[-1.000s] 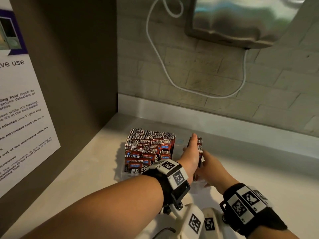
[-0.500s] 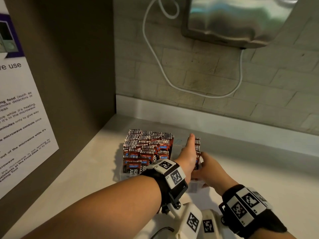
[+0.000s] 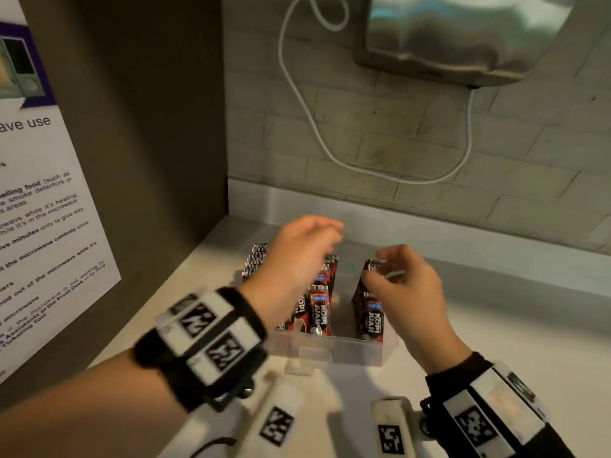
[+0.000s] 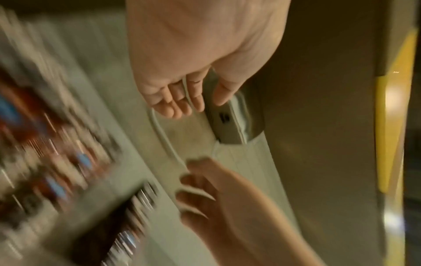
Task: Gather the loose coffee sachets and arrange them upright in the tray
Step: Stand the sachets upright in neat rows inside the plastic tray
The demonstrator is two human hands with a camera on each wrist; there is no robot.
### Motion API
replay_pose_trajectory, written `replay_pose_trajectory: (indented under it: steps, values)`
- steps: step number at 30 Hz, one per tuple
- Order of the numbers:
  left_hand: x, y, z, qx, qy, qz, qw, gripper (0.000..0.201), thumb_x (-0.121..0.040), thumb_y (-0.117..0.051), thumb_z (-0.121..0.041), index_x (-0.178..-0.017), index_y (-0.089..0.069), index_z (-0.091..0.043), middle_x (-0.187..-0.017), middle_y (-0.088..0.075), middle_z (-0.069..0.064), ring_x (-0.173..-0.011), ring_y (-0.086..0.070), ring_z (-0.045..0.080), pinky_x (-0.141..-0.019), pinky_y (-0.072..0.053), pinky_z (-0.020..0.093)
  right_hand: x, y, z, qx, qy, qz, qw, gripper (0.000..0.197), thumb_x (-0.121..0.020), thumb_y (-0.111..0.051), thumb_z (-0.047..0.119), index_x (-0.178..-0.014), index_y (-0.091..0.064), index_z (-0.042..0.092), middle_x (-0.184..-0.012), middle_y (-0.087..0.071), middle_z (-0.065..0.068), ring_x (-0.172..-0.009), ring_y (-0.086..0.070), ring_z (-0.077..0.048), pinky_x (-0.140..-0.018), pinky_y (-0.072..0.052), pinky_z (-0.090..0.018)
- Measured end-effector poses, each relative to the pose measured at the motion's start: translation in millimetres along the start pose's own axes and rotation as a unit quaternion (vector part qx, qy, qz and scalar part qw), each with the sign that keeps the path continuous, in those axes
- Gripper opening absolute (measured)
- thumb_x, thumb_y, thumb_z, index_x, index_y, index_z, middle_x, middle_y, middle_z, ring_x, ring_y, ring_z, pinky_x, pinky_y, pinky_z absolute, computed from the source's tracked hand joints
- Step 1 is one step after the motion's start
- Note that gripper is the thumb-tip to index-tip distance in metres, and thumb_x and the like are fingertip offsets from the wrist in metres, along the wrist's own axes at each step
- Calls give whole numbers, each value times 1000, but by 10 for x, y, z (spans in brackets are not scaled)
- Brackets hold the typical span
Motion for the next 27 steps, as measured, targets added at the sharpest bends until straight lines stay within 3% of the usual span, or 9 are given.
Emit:
replay_pose_trajectory:
  steps: [3,5,7,9,12,17,24,25,27]
  values:
    - [72,559,22,-89,-18,-83,992,25,-87,-52,1,-90,-66,-21,-79,-59,-7,-70,-51,6,-64,-40,22,119,-328,62,-1,-11,124,992,28,-74,-76,11,-96,-61,17,-82,-63,2,-70,-60,-16,-64,-50,-30]
    - [137,818,162,-141,32,-97,985,23,-89,-53,-4,-92,-62,-25,-82,-58,-6,-73,-51,7,-64,-39,26,186,-544,41,30,-24,200,979,36,-70,-80,14,-98,-58,20,-86,-64,3,-74,-63,-14,-65,-55,-31]
    - [194,978,376,-163,99,-92,977,22,-88,-55,-7,-93,-57,-29,-89,-59,-3,-80,-53,13,-69,-43,30,221,-705,-2,50,-29,234,971,41,-66,-83,14,-93,-54,22,-84,-63,8,-71,-61,-6,-55,-48,-17]
    - [259,1041,578,-153,135,-76,976,27,-85,-57,-3,-99,-57,-26,-94,-62,-2,-84,-57,15,-73,-46,33,248,-822,-33,52,-37,241,968,44,-62,-85,13,-88,-51,26,-85,-63,11,-73,-60,-4,-58,-46,-14]
    - [332,1012,784,-154,126,-51,979,33,-80,-62,2,-104,-62,-22,-98,-69,-1,-90,-65,15,-72,-49,31,281,-944,-33,41,-40,247,967,45,-58,-85,11,-89,-55,22,-85,-68,7,-76,-65,-10,-67,-55,-27]
    - [346,950,895,-155,75,-78,982,31,-69,-73,-5,-97,-71,-18,-82,-75,3,-77,-69,21,-83,-54,44,311,-1010,49,38,-2,262,964,39,-62,-86,15,-78,-52,27,-72,-61,13,-60,-53,2,-56,-41,-13]
    - [332,941,878,-211,36,-132,968,30,-79,-74,-5,-102,-60,-19,-76,-69,1,-74,-67,21,-72,-52,36,295,-1098,95,46,51,230,971,36,-68,-85,23,-62,-51,36,-66,-59,17,-62,-53,3,-58,-40,-8]
    - [327,949,874,-205,37,-133,969,31,-79,-74,-4,-102,-59,-19,-76,-69,3,-73,-67,22,-71,-52,36,286,-1111,88,40,50,229,971,36,-70,-84,20,-62,-53,37,-68,-61,16,-65,-56,0,-61,-43,-10]
    - [327,959,853,-190,47,-128,972,31,-79,-71,0,-101,-59,-18,-77,-67,1,-70,-65,18,-67,-50,31,242,-1128,54,19,38,221,974,31,-72,-82,14,-63,-60,35,-73,-66,12,-72,-62,-9,-72,-52,-25]
Point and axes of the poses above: each hand's wrist, its own x-axis away from the middle knuckle, its own y-axis out of the back of the hand, z = x × y, the point moved 3 cm from there along -x, towards the middle knuckle
